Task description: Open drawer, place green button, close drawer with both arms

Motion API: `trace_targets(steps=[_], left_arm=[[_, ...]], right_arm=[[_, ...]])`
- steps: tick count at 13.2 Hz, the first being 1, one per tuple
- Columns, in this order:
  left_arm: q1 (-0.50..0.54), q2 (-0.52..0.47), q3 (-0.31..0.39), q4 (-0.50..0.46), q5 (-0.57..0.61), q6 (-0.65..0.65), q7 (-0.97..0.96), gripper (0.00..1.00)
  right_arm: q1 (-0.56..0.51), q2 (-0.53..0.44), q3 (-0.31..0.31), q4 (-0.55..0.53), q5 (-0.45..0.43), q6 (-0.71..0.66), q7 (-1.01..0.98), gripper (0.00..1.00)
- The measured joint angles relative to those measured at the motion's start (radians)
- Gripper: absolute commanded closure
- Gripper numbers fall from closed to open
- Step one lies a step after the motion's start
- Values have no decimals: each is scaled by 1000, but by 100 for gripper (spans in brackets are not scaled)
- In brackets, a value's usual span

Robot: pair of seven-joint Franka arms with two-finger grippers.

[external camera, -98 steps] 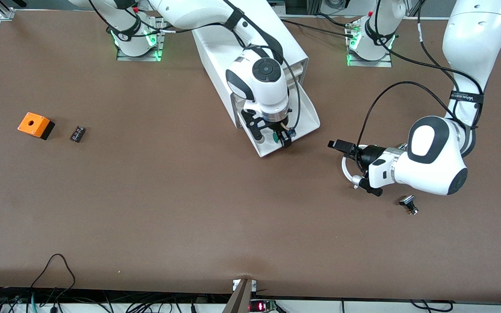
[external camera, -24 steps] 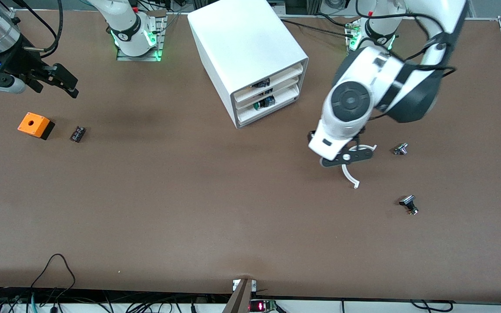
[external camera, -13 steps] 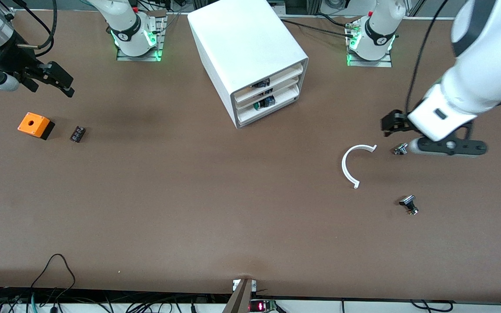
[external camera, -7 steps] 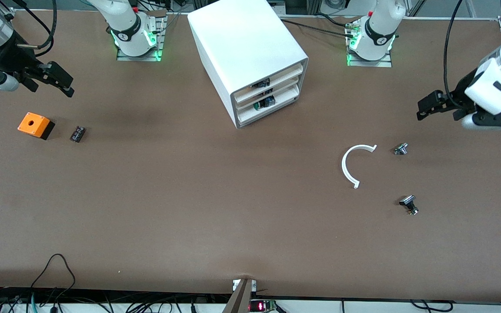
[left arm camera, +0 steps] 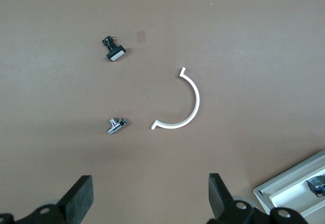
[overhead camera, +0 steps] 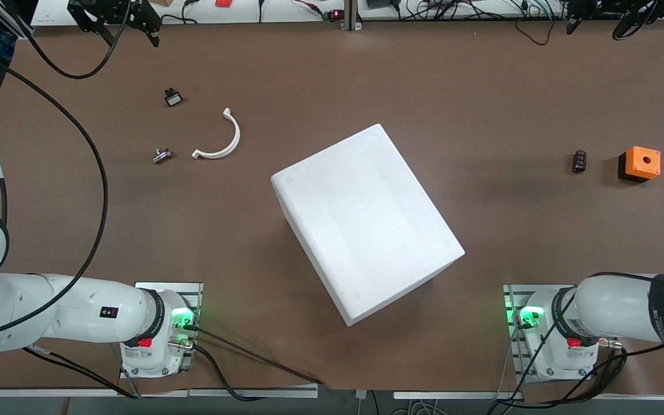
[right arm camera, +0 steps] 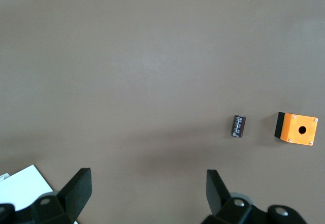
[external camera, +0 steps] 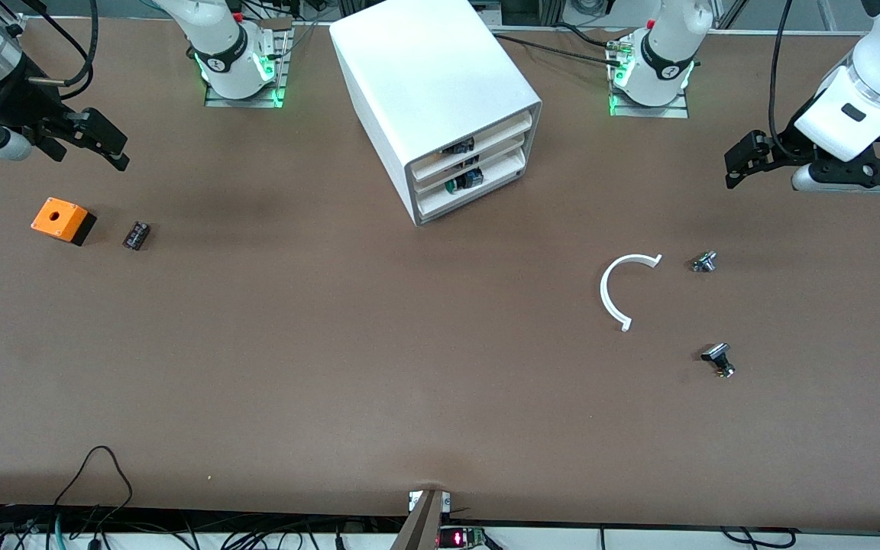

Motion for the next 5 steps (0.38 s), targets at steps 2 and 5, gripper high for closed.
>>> trace_targets(steps=[2,5], left_arm=[[1,16,-1,21,0,-6,0,0],[2,45,-1,53,0,-15,0,0]], right_arm=[[0,0,0,0,0,0,0,0],[0,0,0,0,0,0,-2,0]])
